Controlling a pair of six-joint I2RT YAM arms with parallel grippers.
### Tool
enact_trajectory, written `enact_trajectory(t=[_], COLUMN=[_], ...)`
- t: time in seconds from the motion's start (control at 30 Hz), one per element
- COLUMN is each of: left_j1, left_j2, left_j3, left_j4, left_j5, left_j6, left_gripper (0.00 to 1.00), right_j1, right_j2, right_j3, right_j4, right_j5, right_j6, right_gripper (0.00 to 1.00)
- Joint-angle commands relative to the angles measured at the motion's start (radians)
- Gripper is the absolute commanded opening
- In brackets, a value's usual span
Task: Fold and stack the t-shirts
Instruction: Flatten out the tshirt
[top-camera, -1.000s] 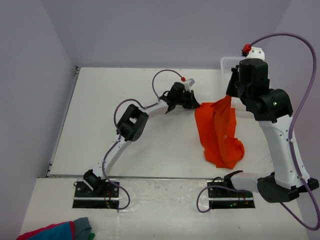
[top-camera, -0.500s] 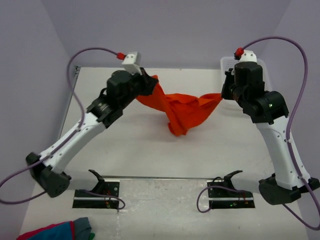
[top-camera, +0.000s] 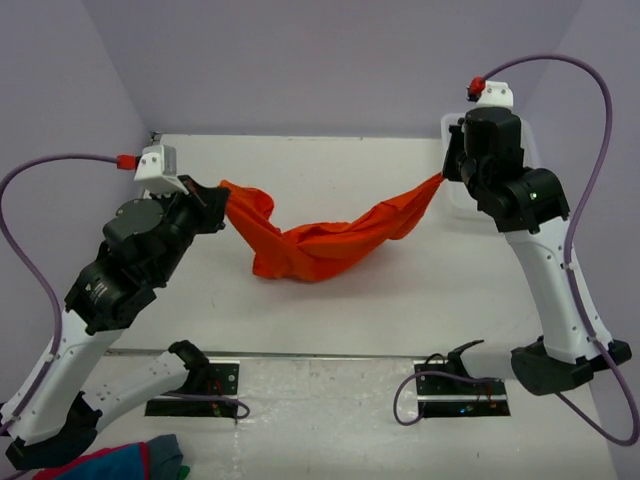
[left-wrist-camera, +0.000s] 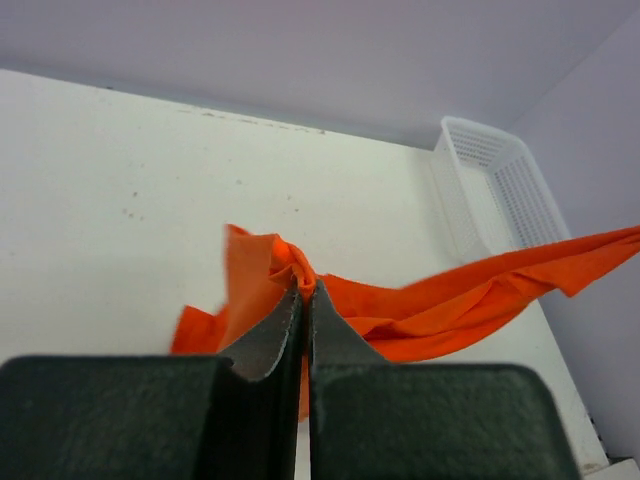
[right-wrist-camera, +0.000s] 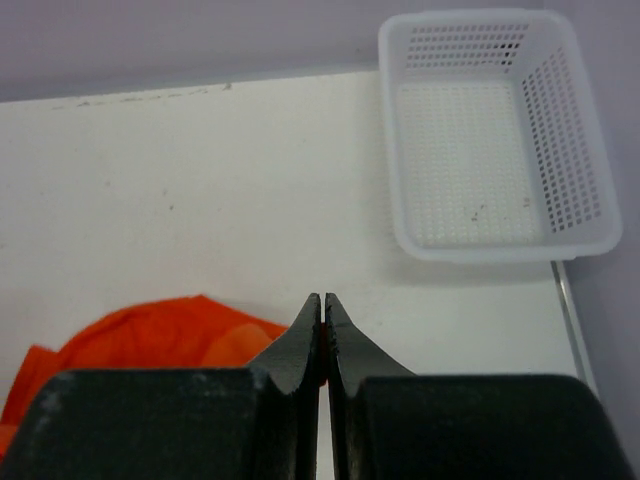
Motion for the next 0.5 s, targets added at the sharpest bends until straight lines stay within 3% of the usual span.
enact_trajectory(t=[0.0,0.23,0.47], left_j1=[0.003,0.003,0.001], left_j2=[-0.054,-0.111,-0.149], left_j3=[0.051,0.146,0.213], left_j4=[-0.111,-0.246,-0.303], left_j5=[-0.114,-0.258,-0.327], left_j6=[0.005,0.009,0.006], left_gripper=[0.00,0.00,0.00], right_j1=[-0.028,-0.070,-0.070], right_j2=[0.061,0.073,0.010], right_j3=[0.106,0.230,0.230], right_j4=[0.067,0.058,0.035], right_j5=[0.114,0.102,0.114], right_j6=[-0.070,-0.099,-0.113], right_gripper=[0.00,0.00,0.00])
